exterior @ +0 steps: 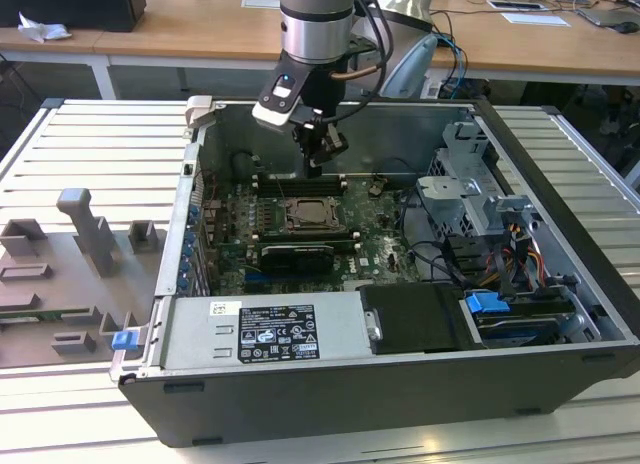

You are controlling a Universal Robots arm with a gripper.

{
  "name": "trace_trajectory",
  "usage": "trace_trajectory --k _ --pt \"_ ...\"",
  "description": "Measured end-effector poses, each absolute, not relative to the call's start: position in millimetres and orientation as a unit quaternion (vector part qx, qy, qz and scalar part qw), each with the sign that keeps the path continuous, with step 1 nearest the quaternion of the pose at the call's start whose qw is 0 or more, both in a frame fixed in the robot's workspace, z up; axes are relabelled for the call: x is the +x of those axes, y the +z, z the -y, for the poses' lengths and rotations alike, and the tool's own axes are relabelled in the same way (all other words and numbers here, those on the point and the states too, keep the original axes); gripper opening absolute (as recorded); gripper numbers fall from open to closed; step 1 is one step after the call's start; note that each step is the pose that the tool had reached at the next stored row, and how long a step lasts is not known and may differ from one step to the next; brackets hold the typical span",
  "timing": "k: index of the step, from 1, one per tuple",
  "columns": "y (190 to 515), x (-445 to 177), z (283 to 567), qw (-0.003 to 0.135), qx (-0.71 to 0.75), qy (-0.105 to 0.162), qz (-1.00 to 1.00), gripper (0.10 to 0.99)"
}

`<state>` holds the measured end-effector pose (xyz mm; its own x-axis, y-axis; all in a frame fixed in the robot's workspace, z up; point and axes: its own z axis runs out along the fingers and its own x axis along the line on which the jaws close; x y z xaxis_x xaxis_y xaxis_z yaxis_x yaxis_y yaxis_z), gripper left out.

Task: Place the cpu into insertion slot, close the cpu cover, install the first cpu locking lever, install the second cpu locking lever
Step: 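Install the first cpu locking lever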

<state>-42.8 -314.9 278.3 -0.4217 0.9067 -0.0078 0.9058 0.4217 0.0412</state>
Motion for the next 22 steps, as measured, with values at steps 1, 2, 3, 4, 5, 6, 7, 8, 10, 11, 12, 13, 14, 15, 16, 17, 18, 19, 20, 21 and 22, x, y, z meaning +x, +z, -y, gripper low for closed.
trace_trajectory --k 1,2,3,4,5,6,7,8,10,11,12,13,14,15,16,17,18,19,20,21,22 --pt "278.2 -42.8 314.9 0.014 0.534 0.015 -0.845 0.106" --pt "278.3 -42.8 314.9 0.014 0.532 0.015 -0.847 0.106" --pt "278.2 -42.8 314.9 0.014 0.528 0.015 -0.849 0.106" --pt "278.2 -42.8 314.9 0.014 0.522 0.016 -0.853 0.106" --pt "278.2 -42.8 314.9 0.014 0.518 0.016 -0.855 0.106" --pt "278.2 -42.8 314.9 0.014 0.516 0.016 -0.856 0.106" --pt "278.2 -42.8 314.9 0.014 0.512 0.016 -0.859 0.106" --pt "278.2 -42.8 314.9 0.014 0.507 0.016 -0.862 0.106" --pt "278.2 -42.8 314.9 0.014 0.498 0.016 -0.867 0.106" --pt "278.2 -42.8 314.9 0.014 0.496 0.016 -0.868 0.106" --pt "278.2 -42.8 314.9 0.014 0.492 0.016 -0.87 0.106" --pt "278.2 -42.8 314.9 0.013 0.49 0.016 -0.871 0.106" --pt "278.2 -42.8 314.9 0.013 0.484 0.016 -0.875 0.106" --pt "278.1 -42.8 314.9 0.013 0.478 0.016 -0.878 0.106" --pt "278.1 -42.8 314.9 0.013 0.473 0.016 -0.881 0.106" --pt "278.1 -42.8 314.9 0.013 0.471 0.016 -0.882 0.106" --pt "278.1 -42.8 314.9 0.013 0.465 0.016 -0.885 0.106" --pt "278.1 -42.8 314.9 0.013 0.461 0.016 -0.887 0.106" --pt "278.1 -42.8 314.9 0.013 0.456 0.017 -0.89 0.106" --pt "278.1 -42.8 314.9 0.013 0.453 0.017 -0.891 0.106" --pt "278.1 -42.8 314.9 0.013 0.45 0.017 -0.893 0.106"
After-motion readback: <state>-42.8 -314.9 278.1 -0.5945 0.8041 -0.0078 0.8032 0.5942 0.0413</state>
